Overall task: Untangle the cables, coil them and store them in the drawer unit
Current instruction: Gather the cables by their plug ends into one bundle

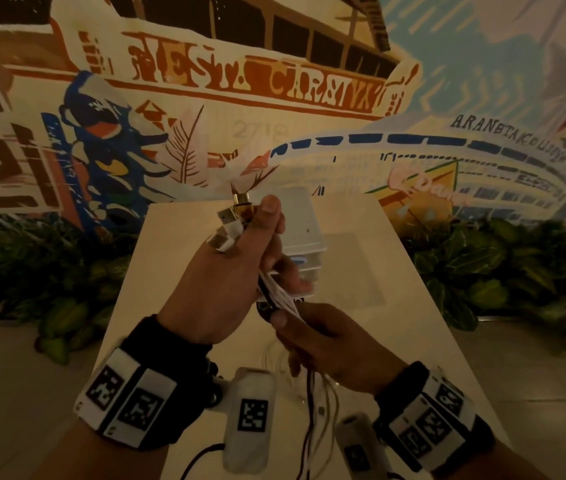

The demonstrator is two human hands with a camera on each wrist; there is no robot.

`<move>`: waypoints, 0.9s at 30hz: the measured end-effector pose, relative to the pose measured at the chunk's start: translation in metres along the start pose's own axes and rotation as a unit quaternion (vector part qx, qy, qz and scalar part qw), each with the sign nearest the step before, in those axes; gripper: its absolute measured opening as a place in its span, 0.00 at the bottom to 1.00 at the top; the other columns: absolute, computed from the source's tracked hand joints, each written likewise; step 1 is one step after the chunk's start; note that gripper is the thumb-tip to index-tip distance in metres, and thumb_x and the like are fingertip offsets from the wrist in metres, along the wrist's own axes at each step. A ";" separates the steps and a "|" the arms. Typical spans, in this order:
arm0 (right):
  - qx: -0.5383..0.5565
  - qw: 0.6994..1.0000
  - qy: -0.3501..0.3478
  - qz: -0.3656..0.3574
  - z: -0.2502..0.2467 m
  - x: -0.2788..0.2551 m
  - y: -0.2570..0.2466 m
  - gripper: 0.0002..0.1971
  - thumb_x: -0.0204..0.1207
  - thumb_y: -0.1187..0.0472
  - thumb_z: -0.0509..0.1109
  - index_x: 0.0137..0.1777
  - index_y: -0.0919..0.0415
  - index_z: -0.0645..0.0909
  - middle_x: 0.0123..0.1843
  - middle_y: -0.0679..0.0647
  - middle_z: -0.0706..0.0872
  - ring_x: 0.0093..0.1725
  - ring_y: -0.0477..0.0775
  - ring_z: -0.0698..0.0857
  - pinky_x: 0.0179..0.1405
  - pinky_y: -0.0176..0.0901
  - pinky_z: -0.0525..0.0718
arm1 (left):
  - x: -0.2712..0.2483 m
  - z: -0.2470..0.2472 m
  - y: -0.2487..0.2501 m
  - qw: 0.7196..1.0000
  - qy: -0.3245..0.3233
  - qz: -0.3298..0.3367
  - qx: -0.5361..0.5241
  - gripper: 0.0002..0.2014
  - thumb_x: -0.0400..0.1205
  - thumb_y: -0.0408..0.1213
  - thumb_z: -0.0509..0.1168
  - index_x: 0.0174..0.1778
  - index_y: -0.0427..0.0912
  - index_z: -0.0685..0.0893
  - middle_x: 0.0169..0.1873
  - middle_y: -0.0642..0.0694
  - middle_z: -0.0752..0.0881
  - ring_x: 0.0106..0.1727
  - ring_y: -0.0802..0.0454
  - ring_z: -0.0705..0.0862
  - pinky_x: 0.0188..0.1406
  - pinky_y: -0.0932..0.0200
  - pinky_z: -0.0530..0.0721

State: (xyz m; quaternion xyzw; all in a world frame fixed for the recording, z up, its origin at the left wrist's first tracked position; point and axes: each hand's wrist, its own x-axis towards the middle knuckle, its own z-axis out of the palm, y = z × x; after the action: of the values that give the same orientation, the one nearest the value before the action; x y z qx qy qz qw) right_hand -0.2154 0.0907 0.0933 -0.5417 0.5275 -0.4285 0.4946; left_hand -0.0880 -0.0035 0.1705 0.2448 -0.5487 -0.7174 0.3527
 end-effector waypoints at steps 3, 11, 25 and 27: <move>0.064 0.996 -0.039 0.036 -0.001 -0.011 0.018 0.28 0.82 0.41 0.70 0.46 0.72 0.76 0.27 0.55 0.68 0.25 0.50 0.73 0.36 0.50 0.87 | -0.003 -0.006 0.003 0.999 -0.019 -0.024 -0.010 0.18 0.89 0.49 0.57 0.39 0.41 0.67 0.28 0.44 0.57 0.19 0.55 0.62 0.20 0.61 0.70; -0.145 0.966 -0.047 0.210 -0.037 -0.046 0.081 0.18 0.84 0.42 0.68 0.38 0.53 0.78 0.33 0.48 0.82 0.34 0.49 0.85 0.40 0.44 0.87 | -0.012 -0.017 0.037 0.998 0.067 0.009 0.012 0.15 0.82 0.54 0.63 0.35 0.50 0.71 0.23 0.52 0.65 0.21 0.56 0.57 0.20 0.60 0.54; -0.320 0.943 -0.031 0.081 -0.066 -0.034 0.007 0.08 0.76 0.57 0.76 0.42 0.60 0.82 0.35 0.51 0.82 0.33 0.47 0.79 0.38 0.45 0.77 | -0.012 0.010 -0.047 0.749 -0.173 0.146 0.623 0.37 0.72 0.75 0.59 0.78 0.66 0.73 0.61 0.63 0.88 0.63 0.64 0.82 0.59 0.80 0.71; -0.333 0.940 -0.039 0.068 -0.070 -0.035 0.005 0.11 0.73 0.56 0.77 0.36 0.54 0.77 0.32 0.46 0.78 0.32 0.43 0.78 0.34 0.35 0.72 | -0.010 0.004 -0.056 0.738 -0.189 0.109 0.638 0.33 0.75 0.74 0.61 0.75 0.65 0.77 0.61 0.64 0.88 0.59 0.63 0.85 0.57 0.71 0.78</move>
State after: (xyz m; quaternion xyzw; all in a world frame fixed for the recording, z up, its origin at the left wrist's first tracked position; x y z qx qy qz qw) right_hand -0.2880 0.1196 0.1007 -0.6546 0.6558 -0.1723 0.3342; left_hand -0.0976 0.0153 0.1176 0.2102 -0.9564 -0.1872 0.0784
